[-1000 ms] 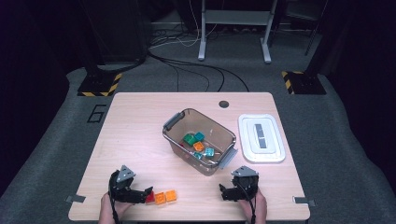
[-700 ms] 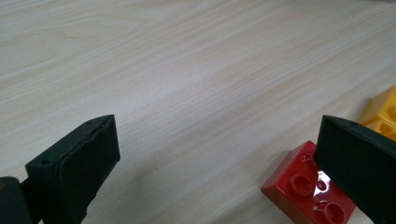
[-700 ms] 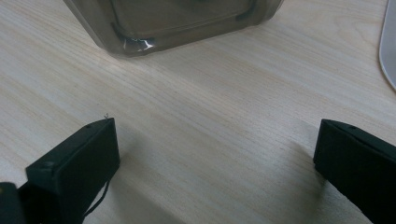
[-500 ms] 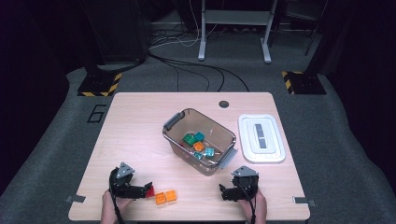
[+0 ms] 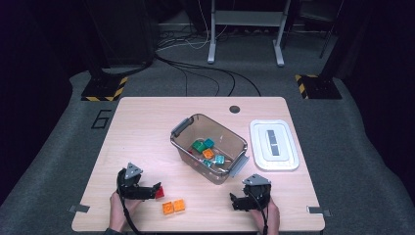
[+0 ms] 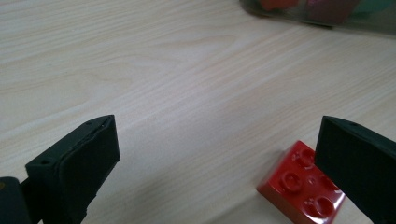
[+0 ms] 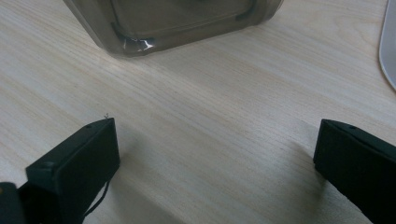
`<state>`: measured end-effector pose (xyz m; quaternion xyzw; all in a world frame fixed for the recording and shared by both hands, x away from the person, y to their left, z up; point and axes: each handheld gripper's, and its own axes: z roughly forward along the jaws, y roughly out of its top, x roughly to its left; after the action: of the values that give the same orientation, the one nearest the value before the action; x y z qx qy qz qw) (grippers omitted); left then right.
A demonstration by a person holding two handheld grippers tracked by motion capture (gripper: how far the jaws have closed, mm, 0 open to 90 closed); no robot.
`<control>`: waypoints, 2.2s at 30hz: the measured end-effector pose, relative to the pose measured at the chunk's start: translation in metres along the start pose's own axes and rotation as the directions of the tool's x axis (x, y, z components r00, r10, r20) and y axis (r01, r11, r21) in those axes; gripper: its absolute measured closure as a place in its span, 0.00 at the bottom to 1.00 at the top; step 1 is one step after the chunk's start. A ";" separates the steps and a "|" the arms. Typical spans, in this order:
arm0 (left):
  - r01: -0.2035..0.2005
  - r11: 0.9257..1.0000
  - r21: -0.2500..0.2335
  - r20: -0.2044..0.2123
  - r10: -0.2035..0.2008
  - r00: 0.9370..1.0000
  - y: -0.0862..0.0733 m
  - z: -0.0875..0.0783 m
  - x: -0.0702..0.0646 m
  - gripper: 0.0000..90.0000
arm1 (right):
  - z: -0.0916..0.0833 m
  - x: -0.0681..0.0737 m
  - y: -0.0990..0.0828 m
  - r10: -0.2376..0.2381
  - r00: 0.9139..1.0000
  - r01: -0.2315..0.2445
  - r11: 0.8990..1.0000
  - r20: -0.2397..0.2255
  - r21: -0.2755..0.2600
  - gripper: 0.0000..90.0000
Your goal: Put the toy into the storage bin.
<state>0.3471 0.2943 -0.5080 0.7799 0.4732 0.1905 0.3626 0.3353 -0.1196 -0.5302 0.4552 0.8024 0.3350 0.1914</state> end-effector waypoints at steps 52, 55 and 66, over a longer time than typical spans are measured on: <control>-0.167 0.985 -0.039 0.101 0.170 0.980 0.016 -0.003 -0.025 0.65 | 0.000 0.000 0.000 0.000 1.000 0.000 1.000 0.000 0.000 0.00; -0.174 0.984 -0.044 0.101 0.178 0.979 0.022 -0.006 -0.024 0.65 | 0.000 0.000 0.000 0.000 1.000 0.000 1.000 0.000 0.000 0.00; -0.192 0.979 -0.075 0.100 0.199 0.975 0.044 -0.014 -0.025 0.65 | 0.000 0.000 0.000 0.000 1.000 0.000 1.000 0.000 0.000 0.00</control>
<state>0.3522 0.2652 -0.4648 0.8198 0.3675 0.1982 0.3919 0.3353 -0.1196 -0.5302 0.4551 0.8025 0.3350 0.1916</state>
